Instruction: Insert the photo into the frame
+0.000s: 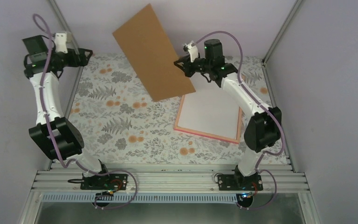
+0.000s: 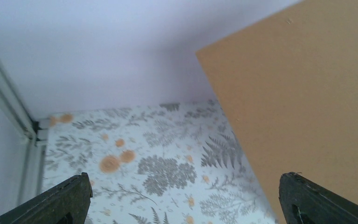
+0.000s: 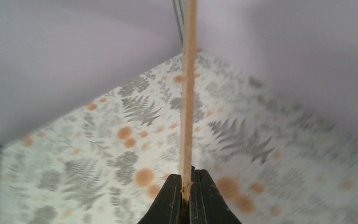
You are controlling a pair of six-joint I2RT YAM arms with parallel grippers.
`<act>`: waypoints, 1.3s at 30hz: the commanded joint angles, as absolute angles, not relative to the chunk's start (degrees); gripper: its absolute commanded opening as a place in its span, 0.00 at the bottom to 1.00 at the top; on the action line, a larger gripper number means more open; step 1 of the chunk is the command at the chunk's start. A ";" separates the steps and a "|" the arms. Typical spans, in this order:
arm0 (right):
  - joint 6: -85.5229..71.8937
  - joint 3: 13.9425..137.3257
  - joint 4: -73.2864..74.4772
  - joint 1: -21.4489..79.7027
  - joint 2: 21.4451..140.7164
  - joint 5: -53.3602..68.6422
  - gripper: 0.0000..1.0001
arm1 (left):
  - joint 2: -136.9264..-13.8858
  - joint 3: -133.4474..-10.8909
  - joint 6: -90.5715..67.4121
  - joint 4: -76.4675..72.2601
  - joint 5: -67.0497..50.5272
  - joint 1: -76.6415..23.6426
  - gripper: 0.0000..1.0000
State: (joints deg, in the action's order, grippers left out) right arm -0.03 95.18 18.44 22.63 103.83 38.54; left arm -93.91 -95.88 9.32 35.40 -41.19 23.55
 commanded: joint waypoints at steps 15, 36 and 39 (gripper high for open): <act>64.25 56.40 -16.42 43.14 80.73 15.65 0.04 | -87.18 -93.80 16.38 43.76 -49.82 26.49 1.00; 73.76 54.70 -21.00 43.90 85.65 17.57 0.04 | -60.68 -65.76 51.34 50.18 -26.85 -6.03 0.97; 73.66 55.00 -21.08 43.86 85.92 18.49 0.04 | -58.80 -60.73 52.79 47.86 -19.34 -9.82 0.94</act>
State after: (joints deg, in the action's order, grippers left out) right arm 72.29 53.25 -17.19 44.40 85.34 16.08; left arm -60.49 -66.22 46.33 48.90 -30.02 -6.20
